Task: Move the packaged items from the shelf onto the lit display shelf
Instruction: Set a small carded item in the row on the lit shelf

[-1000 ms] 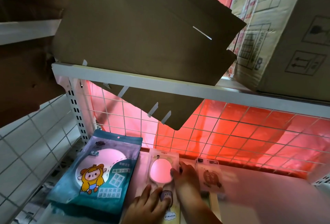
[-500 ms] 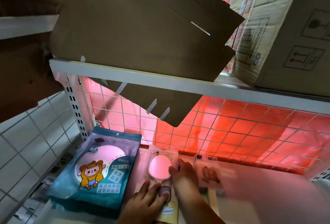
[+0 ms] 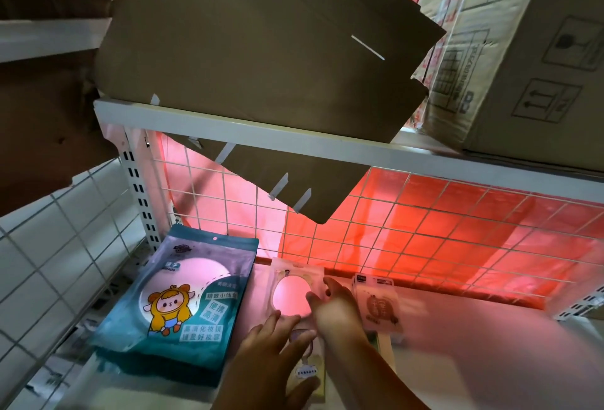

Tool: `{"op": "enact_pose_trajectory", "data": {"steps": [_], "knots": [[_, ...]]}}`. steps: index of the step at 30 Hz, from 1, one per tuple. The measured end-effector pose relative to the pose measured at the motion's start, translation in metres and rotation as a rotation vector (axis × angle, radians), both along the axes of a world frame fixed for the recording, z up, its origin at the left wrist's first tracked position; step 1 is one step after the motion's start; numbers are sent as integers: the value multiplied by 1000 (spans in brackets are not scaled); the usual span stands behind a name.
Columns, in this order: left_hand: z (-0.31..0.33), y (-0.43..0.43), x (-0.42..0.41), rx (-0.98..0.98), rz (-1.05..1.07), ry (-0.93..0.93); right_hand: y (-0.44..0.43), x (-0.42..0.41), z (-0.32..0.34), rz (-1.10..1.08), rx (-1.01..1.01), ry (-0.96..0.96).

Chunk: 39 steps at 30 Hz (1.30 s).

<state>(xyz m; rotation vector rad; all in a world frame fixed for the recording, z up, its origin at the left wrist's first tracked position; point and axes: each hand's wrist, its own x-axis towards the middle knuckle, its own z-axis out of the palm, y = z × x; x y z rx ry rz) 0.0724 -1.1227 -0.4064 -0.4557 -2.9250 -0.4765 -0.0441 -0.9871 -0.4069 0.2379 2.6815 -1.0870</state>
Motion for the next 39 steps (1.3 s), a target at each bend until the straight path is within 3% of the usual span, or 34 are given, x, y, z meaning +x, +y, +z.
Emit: {"op": "enact_pose_trajectory", "data": {"steps": [12, 20, 30, 39], "knots": [[86, 18, -6, 413, -43, 113, 42, 39, 114, 85, -284, 323], [185, 62, -18, 562, -328, 271, 117, 86, 209, 57, -266, 582], [317, 231, 5, 409, -669, 424, 296, 192, 344, -112, 84, 872], [392, 445, 69, 266, -812, 373, 496, 319, 396, -329, 214, 781]]}}
